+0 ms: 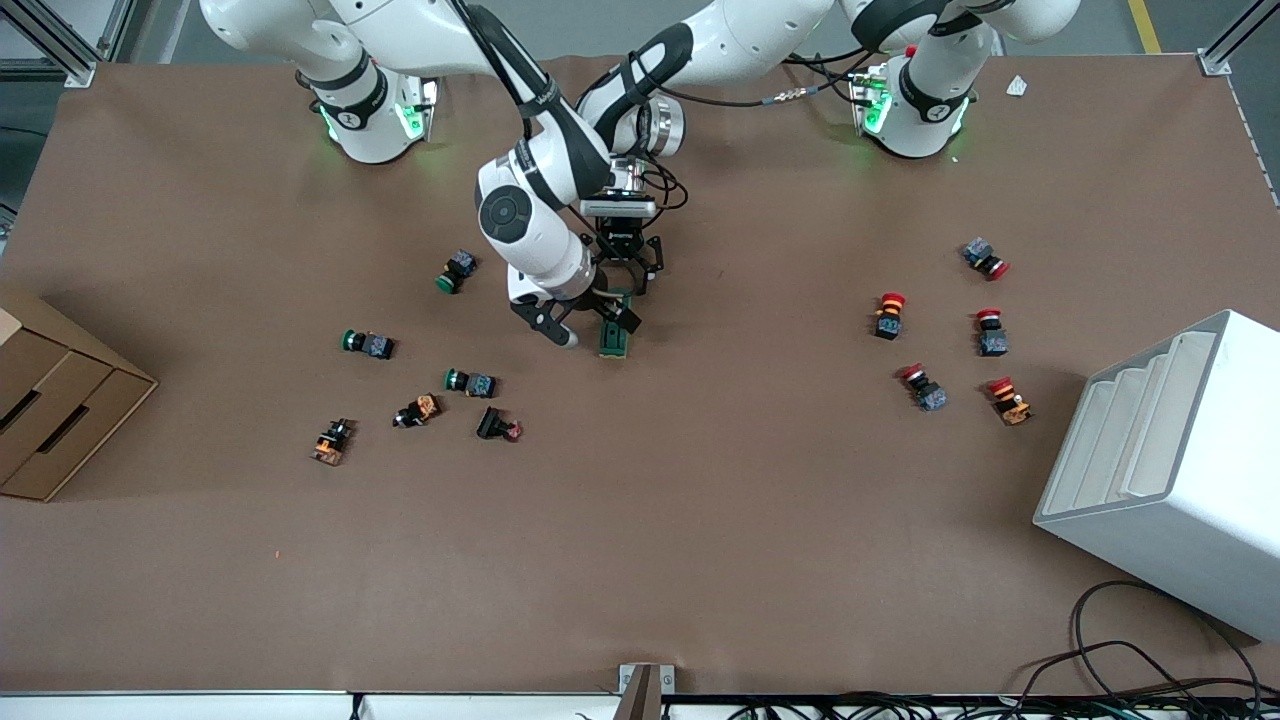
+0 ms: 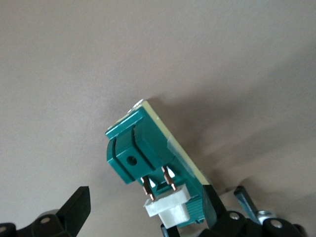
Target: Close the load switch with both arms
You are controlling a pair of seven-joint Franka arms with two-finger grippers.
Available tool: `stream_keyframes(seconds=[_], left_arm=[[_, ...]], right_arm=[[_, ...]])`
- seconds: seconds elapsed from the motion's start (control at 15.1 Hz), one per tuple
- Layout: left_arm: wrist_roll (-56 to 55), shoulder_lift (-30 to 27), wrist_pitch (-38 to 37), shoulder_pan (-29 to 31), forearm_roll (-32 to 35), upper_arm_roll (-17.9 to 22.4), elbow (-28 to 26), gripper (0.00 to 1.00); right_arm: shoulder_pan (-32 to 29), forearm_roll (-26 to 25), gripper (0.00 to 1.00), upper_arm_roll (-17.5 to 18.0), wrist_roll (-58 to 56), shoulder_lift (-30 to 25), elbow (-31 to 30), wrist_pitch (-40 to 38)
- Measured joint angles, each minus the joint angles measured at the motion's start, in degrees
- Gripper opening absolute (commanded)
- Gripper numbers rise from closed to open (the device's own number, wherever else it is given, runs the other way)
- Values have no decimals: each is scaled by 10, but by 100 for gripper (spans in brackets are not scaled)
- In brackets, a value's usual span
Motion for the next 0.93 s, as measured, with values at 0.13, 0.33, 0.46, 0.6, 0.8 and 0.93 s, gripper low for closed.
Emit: stream_keyframes(seconds=[0.13,0.33,0.46,0.6,0.8,0.93], left_arm=[[0,0,-1,0,0,0,0,99],[0,0,-1,0,0,0,0,99],[0,0,-1,0,0,0,0,99],[0,0,-1,0,0,0,0,99],[0,0,-1,0,0,0,0,99],[0,0,-1,0,0,0,0,99]], right_arm=[[9,1,100,0,1,7,-1,16],[17,3,100,0,11,18,0,29],[17,11,100,0,13,19,1,32],[17,20,100,-1,13,19,8,33],[17,23,100,-2,15,19,10,29],[16,24,100,-3,17,18,13,25]])
